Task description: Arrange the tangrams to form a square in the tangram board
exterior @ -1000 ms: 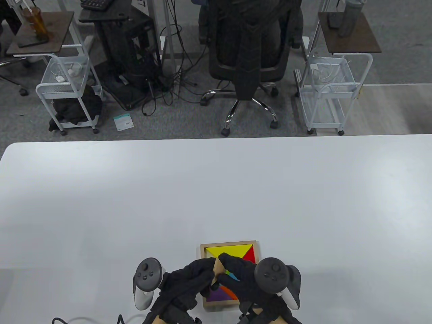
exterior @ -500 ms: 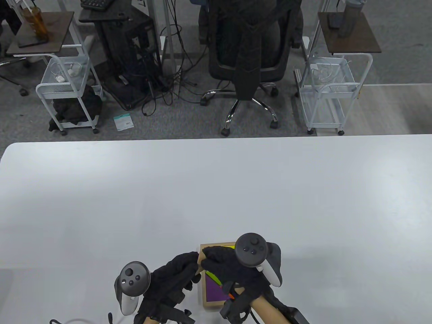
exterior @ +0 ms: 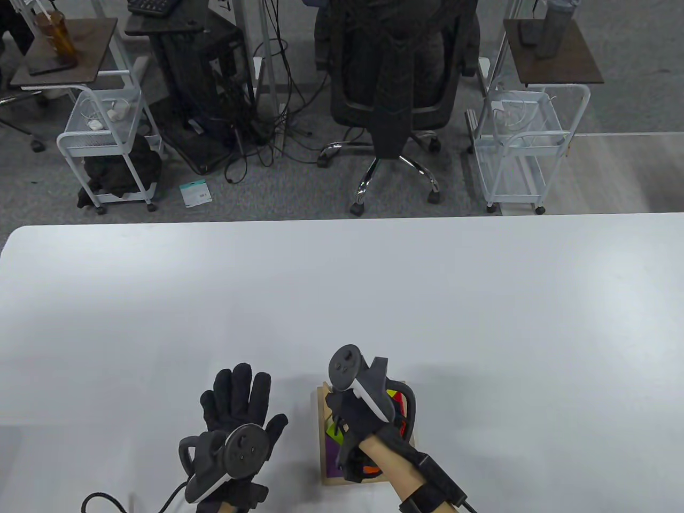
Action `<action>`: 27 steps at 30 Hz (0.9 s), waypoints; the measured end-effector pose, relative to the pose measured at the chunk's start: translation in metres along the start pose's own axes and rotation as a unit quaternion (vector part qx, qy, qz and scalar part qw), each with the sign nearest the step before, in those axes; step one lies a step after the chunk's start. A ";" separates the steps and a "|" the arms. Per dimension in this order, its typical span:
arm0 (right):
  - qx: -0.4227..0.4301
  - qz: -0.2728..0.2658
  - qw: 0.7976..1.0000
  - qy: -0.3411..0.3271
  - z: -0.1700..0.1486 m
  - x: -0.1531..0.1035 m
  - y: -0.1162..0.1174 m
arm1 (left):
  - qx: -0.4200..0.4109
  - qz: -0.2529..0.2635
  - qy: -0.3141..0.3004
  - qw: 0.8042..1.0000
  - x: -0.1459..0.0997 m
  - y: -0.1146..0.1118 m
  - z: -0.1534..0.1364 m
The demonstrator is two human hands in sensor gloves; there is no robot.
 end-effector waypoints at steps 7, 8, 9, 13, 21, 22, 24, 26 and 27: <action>-0.053 -0.015 0.998 -0.001 0.010 -0.002 0.011 | 0.009 -0.001 -0.004 1.000 0.000 -0.002 0.002; -0.067 -0.017 0.998 -0.003 0.012 -0.003 0.012 | 0.011 0.000 -0.006 1.000 0.001 -0.002 0.003; -0.080 -0.017 0.997 -0.004 0.014 -0.004 0.013 | 0.011 -0.006 -0.006 1.000 0.001 -0.003 0.003; -0.138 -0.043 0.989 -0.002 0.021 -0.007 0.018 | 0.012 -0.012 -0.003 1.000 0.001 -0.004 0.003; -0.249 -0.074 0.966 -0.010 0.033 -0.012 0.029 | 0.016 -0.021 -0.002 1.000 0.003 -0.006 0.004; -0.264 -0.082 0.961 -0.010 0.034 -0.013 0.030 | 0.018 -0.023 -0.001 1.000 0.003 -0.007 0.005; -0.267 -0.092 0.959 -0.007 0.034 -0.014 0.027 | 0.021 -0.027 0.000 0.999 0.003 -0.008 0.005; -0.237 -0.110 0.965 -0.008 0.026 -0.018 0.014 | 0.022 -0.029 0.001 0.999 0.003 -0.008 0.004; -0.225 -0.120 0.967 -0.010 0.021 -0.020 0.008 | 0.022 -0.029 0.002 0.999 0.003 -0.008 0.004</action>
Point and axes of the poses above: the tracker on the back of each hand, its own z axis roughly to the thumb side, its own x axis roughly from the wrist to the fingertips, y = z × x, the point moved 1 cm from there along x, roughly from the wrist to the fingertips, and after that the axes turned 7 degrees about -y, right-handed, at the moved point
